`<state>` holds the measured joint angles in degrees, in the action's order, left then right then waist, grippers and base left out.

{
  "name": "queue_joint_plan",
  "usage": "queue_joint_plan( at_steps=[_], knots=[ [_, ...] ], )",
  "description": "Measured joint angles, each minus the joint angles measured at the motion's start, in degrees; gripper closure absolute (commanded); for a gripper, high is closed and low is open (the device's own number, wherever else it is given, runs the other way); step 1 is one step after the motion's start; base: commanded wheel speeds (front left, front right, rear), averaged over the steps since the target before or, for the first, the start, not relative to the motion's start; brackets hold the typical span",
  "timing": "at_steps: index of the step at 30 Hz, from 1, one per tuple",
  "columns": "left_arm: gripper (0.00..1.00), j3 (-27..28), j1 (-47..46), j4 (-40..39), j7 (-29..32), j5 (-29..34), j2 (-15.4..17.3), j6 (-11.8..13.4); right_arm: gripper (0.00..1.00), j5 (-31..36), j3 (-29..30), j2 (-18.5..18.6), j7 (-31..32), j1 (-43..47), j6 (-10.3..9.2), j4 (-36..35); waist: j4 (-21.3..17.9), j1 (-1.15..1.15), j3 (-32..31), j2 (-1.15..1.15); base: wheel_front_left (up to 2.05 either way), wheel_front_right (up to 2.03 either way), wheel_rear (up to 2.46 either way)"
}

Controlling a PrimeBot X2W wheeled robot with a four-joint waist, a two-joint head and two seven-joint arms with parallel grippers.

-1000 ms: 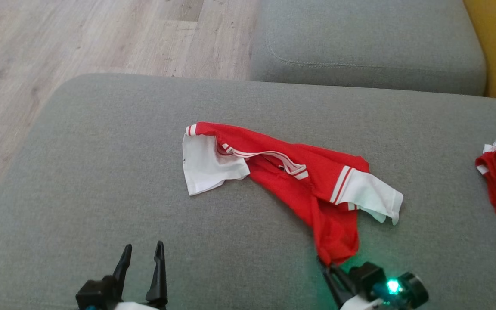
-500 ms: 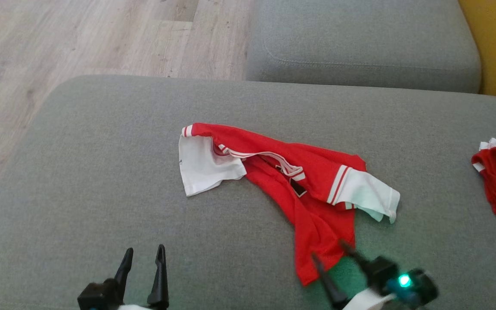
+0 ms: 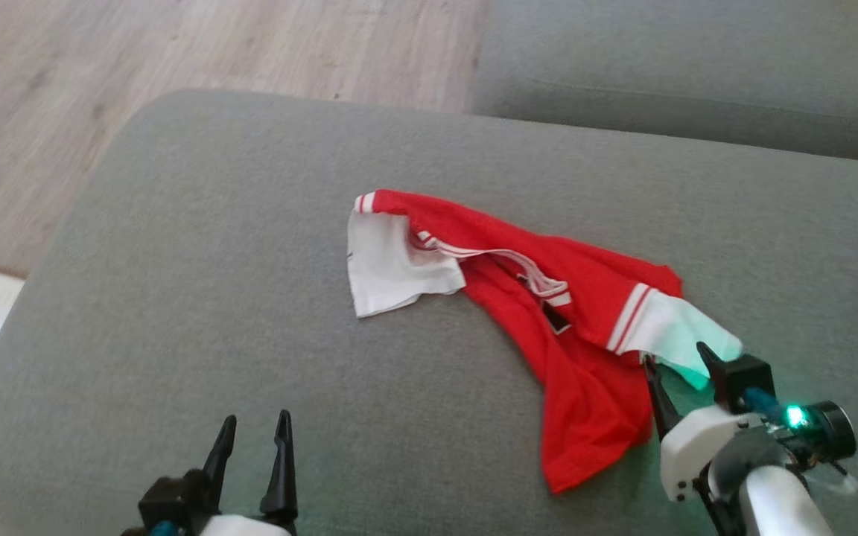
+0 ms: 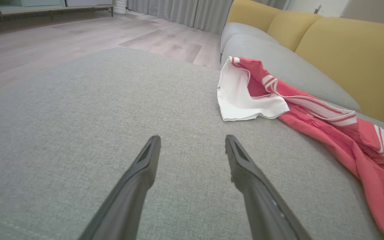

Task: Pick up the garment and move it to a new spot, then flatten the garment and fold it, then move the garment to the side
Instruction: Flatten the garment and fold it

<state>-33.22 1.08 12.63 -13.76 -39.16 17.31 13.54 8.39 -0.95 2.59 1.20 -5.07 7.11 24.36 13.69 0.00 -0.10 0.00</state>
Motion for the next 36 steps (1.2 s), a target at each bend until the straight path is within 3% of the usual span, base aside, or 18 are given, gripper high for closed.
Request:
queue_joint_plan(
  at_steps=[13, 14, 15, 16, 17, 18, 23, 29, 30, 31, 32, 36],
  knots=[
    [0.0, 0.26, -1.58, 0.84, -0.2, 0.52, -1.77, -0.65, 0.0, 2.88, 3.21, 1.3, 3.87, -10.48, 0.0, 16.8, 5.57, 0.0, 4.07, 0.0, 0.0, 0.0, 0.0],
    [0.0, 0.37, -1.73, 0.99, -0.21, 0.81, -1.78, -0.79, 0.1, 2.89, 3.21, 1.4, 3.97, -11.21, 0.0, 17.45, 5.72, 0.0, 4.21, 0.0, 0.0, 0.0, 0.0],
    [0.0, 0.51, -1.91, 1.09, -0.29, 0.97, -1.8, -0.96, 0.59, 2.9, 3.23, 1.46, 3.96, -11.77, 0.0, 17.97, 5.82, 0.0, 4.31, 0.0, 0.0, 0.0, 0.0],
    [0.0, 0.74, -2.02, 1.11, -0.47, 0.99, -1.86, -0.97, 0.77, 3.02, 3.3, 1.48, 3.94, -12.3, 0.0, 18.5, 5.88, 0.0, 4.38, 0.0, 0.0, 0.0, 0.0],
    [0.0, 1.0, -2.03, 1.11, -0.51, 0.99, -1.96, -0.98, 0.77, 3.33, 3.42, 1.53, 3.91, -12.76, 0.0, 18.83, 5.88, 0.0, 4.45, 0.0, 0.0, 0.0, 0.0],
    [0.0, 1.0, -2.03, 1.11, -0.51, 0.99, -1.96, -0.98, 1.0, 3.33, 3.42, 1.53, 3.91, -12.76, 0.0, 18.83, 5.88, 0.0, 4.45, 0.0, 0.0, 0.0, 0.0],
    [0.0, 1.62, -2.03, 1.19, -0.52, 1.51, -2.25, -1.01, 1.0, 4.88, 5.53, 3.25, 3.32, -15.71, 0.0, 20.86, 5.42, 0.0, 4.7, 0.0, 0.0, 0.0, 0.0],
    [0.0, 1.63, -2.16, 1.53, -0.52, 2.11, -2.68, -1.77, 1.0, 8.09, 9.42, 8.39, 1.91, -22.04, 0.0, 22.45, 4.69, 0.0, 5.14, 0.0, 0.0, 0.0, 0.0],
    [0.0, 1.63, -2.27, 1.62, -0.52, 2.27, -2.79, -1.78, 0.73, 8.51, 9.65, 8.94, 1.31, -23.19, 0.0, 22.69, 4.58, 0.0, 5.2, 0.0, 0.0, 0.0, 0.0],
    [0.0, 1.62, -2.39, 1.72, -0.52, 2.41, -2.9, -1.81, 0.32, 8.9, 9.77, 9.11, 0.76, -24.27, 0.0, 22.97, 4.46, 0.0, 5.26, 0.0, 0.0, 0.0, 0.0],
    [0.0, 1.62, -2.53, 1.8, -0.52, 2.41, -3.05, -1.96, 0.0, 9.12, 9.85, 9.11, 0.19, -25.18, 0.0, 23.42, 4.32, 0.0, 5.28, 0.0, 0.0, 0.0, 0.0],
    [0.0, 1.57, -3.21, 2.0, -0.52, 2.43, -3.27, -2.03, 0.0, 9.77, 11.04, 8.9, -2.52, -26.44, 0.0, 25.69, 3.36, 0.0, 4.93, 0.0, 0.0, 0.0, 0.0]
  ],
)
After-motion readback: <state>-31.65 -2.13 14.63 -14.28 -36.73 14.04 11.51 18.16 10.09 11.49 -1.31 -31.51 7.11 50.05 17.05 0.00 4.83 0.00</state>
